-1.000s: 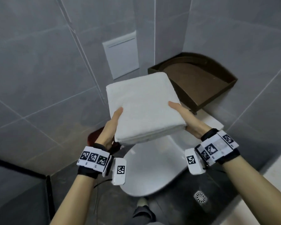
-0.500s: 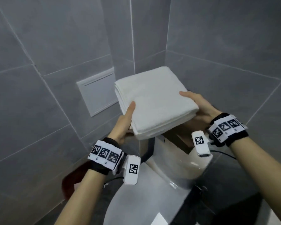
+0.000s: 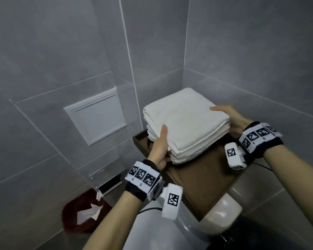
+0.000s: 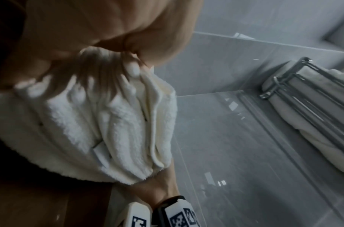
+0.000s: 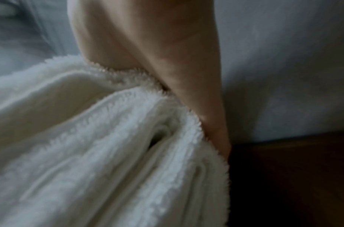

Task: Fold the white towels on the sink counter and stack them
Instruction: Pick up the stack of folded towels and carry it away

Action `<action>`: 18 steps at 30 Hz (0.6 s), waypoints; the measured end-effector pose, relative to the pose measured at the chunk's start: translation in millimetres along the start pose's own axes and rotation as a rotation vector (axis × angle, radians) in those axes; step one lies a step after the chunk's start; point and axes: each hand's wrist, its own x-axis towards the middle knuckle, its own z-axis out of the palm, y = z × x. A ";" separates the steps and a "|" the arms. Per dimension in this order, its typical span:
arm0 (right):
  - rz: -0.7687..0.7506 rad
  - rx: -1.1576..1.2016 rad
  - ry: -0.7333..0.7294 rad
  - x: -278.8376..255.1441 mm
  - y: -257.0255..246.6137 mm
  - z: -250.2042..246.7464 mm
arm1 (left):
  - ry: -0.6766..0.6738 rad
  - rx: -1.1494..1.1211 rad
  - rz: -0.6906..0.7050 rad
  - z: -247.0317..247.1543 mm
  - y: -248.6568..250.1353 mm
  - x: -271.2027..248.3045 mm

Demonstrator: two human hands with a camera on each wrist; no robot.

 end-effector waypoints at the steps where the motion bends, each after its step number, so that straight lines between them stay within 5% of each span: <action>1: 0.019 -0.034 -0.005 8.6 2.6 -1.8 | 0.028 -0.020 -0.005 3.0 -1.8 4.1; 6: 0.081 -0.244 0.017 39.2 23.5 -5.9 | 0.114 0.063 -0.078 3.6 -14.8 18.7; 14: 0.097 -0.365 -0.005 48.5 31.9 -10.0 | 0.022 0.250 -0.201 -10.2 -11.8 22.9; 16: 0.050 -0.614 0.033 43.6 30.7 -7.6 | 0.073 0.258 -0.122 -9.8 -12.0 27.1; 18: -0.118 -0.901 0.083 36.3 26.8 -7.4 | 0.170 0.453 0.125 -11.2 -9.6 31.5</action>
